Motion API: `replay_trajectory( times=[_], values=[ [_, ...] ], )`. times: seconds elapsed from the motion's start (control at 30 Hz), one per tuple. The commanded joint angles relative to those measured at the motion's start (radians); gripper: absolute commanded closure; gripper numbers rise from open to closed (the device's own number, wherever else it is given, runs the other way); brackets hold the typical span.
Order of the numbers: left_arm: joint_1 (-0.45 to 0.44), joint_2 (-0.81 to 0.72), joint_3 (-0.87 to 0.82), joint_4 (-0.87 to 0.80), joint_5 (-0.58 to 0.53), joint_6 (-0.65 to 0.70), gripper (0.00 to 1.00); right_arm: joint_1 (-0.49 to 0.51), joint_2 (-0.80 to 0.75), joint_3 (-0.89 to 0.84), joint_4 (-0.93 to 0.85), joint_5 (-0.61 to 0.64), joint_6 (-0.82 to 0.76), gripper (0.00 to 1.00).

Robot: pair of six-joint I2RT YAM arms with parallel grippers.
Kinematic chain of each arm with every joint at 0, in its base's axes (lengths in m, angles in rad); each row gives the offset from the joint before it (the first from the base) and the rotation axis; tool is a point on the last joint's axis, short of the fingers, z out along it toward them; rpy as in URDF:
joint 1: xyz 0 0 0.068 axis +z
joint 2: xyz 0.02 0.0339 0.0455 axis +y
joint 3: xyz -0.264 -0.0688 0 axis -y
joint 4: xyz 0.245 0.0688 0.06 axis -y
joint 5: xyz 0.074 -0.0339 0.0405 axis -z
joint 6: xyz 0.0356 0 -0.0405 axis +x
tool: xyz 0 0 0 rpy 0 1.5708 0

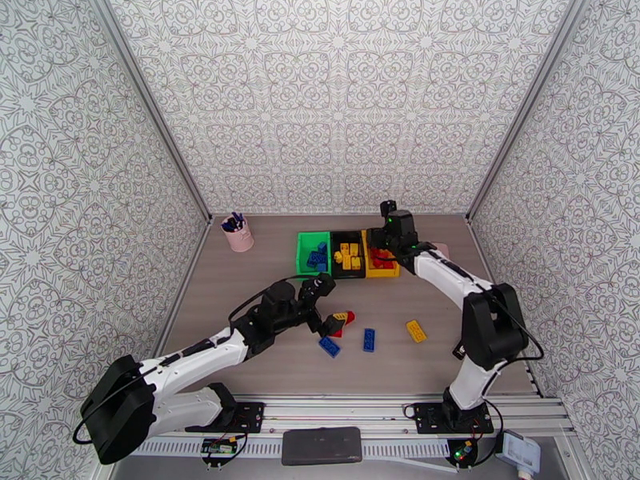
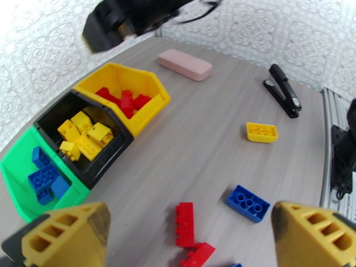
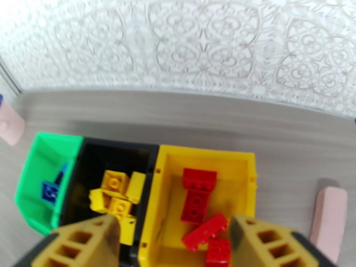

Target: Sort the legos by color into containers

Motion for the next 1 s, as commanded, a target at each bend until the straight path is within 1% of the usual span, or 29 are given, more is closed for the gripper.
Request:
replay_trajectory(
  times=[0.0, 0.17, 0.23, 0.3, 0.37, 0.53, 0.6, 0.73, 0.97],
  values=[
    [-0.012, 0.037, 0.049, -0.082, -0.117, -0.041, 0.01, -0.004, -0.116, -0.115, 0.046, -0.055, -0.036, 0.23],
    [-0.025, 0.112, 0.14, -0.247, -0.172, -0.04, 0.01, -0.004, -0.316, -0.294, 0.067, -0.158, -0.09, 0.17],
    [-0.037, 0.15, 0.176, -0.291, -0.193, -0.048, 0.03, -0.005, -0.399, -0.355, 0.034, -0.198, -0.107, 0.16],
    [-0.05, 0.188, 0.209, -0.317, -0.237, -0.087, 0.08, -0.005, -0.471, -0.394, -0.024, -0.234, -0.135, 0.14],
    [-0.056, 0.231, 0.25, -0.357, -0.222, -0.099, 0.1, -0.004, -0.541, -0.424, -0.09, -0.273, -0.168, 0.13],
    [-0.062, 0.354, 0.372, -0.499, -0.179, -0.094, 0.11, -0.004, -0.678, -0.466, -0.263, -0.363, -0.188, 0.13],
    [-0.067, 0.403, 0.411, -0.544, -0.169, -0.092, 0.12, -0.004, -0.718, -0.476, -0.309, -0.386, -0.185, 0.13],
    [-0.076, 0.498, 0.489, -0.615, -0.149, -0.086, 0.14, -0.005, -0.772, -0.494, -0.357, -0.382, -0.18, 0.12],
    [-0.087, 0.641, 0.639, -0.755, -0.154, -0.09, 0.2, -0.004, -0.777, -0.501, -0.367, -0.396, -0.187, 0.13]
  ],
)
